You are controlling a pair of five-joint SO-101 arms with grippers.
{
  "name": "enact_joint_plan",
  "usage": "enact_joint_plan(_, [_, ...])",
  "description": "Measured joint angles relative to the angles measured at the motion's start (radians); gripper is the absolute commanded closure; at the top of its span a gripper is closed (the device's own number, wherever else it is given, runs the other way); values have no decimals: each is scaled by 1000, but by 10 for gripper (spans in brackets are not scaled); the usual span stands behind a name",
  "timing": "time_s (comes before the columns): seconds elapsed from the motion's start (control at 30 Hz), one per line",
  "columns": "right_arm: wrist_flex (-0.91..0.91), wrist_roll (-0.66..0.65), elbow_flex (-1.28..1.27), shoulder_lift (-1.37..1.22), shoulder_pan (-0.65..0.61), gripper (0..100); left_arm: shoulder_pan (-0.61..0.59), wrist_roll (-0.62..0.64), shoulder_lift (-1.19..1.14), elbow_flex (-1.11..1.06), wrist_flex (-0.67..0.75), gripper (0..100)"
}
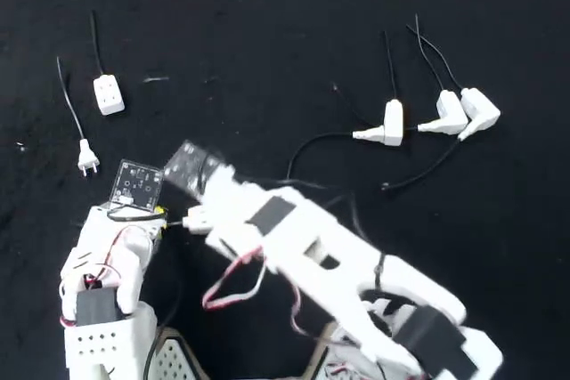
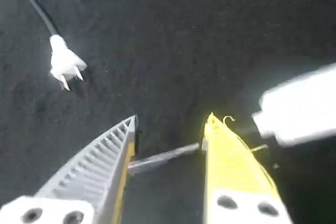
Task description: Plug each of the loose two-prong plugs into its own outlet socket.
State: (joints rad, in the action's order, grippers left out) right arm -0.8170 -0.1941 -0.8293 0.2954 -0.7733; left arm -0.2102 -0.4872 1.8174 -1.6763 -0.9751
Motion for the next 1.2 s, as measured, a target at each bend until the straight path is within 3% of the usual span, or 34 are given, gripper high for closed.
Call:
enact_joint_plan(0.27, [2,2,51,-60,75,988,186,-9,2,0,-143,791])
enact_joint_plan(0.57, [2,2,121,-69,160,988,203,-6,2,14,-245,791])
enact_joint_plan(0.67, [-15,25,121,-69,160,988,130,-6,2,41,-253,791])
enact_joint_plan(0.93, [-44,41,121,-69,160,988,-212,112,3,92,-183,791])
enact_joint_plan(1.2, [-44,43,121,-69,144,988,-203,133,-207,265,-166,791])
